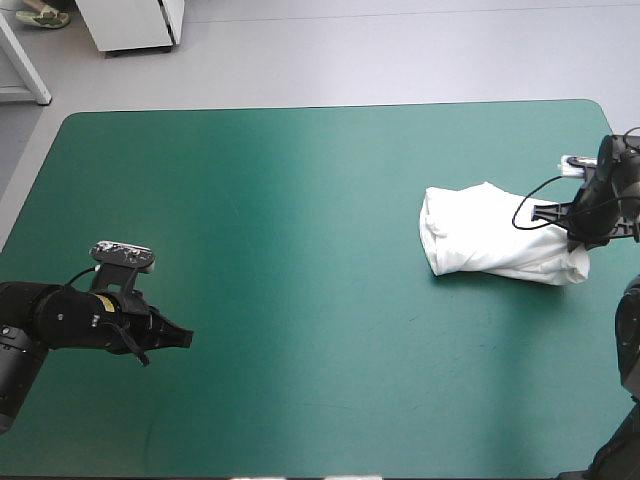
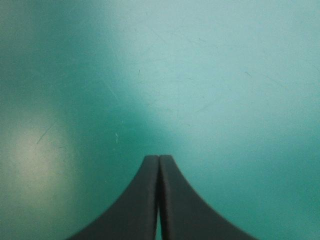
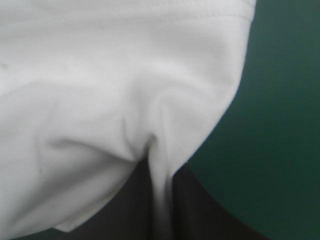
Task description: Fold the cloth
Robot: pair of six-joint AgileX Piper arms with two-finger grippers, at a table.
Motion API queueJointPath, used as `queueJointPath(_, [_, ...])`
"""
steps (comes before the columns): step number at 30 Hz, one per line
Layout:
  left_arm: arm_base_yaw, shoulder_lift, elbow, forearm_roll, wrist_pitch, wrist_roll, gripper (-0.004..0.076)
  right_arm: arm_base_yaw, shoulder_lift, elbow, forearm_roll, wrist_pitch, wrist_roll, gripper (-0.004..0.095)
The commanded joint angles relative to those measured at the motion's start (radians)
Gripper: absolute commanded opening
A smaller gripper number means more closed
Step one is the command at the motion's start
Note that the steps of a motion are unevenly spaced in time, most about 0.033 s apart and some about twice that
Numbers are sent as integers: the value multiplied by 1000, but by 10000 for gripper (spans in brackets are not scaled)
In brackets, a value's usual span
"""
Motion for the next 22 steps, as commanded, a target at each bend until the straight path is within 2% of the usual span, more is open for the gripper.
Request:
queueJointPath(1, [-1, -16, -24, -20, -31, 0, -9, -37, -60, -22, 6, -10, -24, -18])
queueJointPath(3, [-1, -16, -24, -20, -31, 0, -9, -58, -60, -22, 38, -40, -30, 23])
queueJointPath(5, [-1, -16, -24, -20, -31, 0, -9, -80, -60, -22, 86, -51, -38, 135])
queueJointPath(10, [-1, -16, -24, -20, -33, 15, -9, -135, -60, -22, 121, -12, -45, 755])
queueJointPath(12, [-1, -16, -24, -17, -38, 23, -9, -152, -60, -22, 167, 28, -50, 908])
queueJointPath(13, [-1, -16, -24, -12, -43, 23, -9, -152, -64, -22, 188, 33, -57, 937])
queueJointPath(16, [-1, -18, -24, -11, -79, 25, -9, -143, -123, 11, 249, 32, -83, 906])
queueJointPath(18, [-1, -20, -24, -11, -115, 25, -9, -124, -183, 33, 250, 32, -83, 810])
queueJointPath(20, [-1, -20, -24, -16, -157, 25, -9, -106, -246, 57, 243, 29, -83, 631])
queueJointPath(22, [-1, -20, -24, -20, -197, 25, -9, -90, -327, 95, 243, 18, -86, 382])
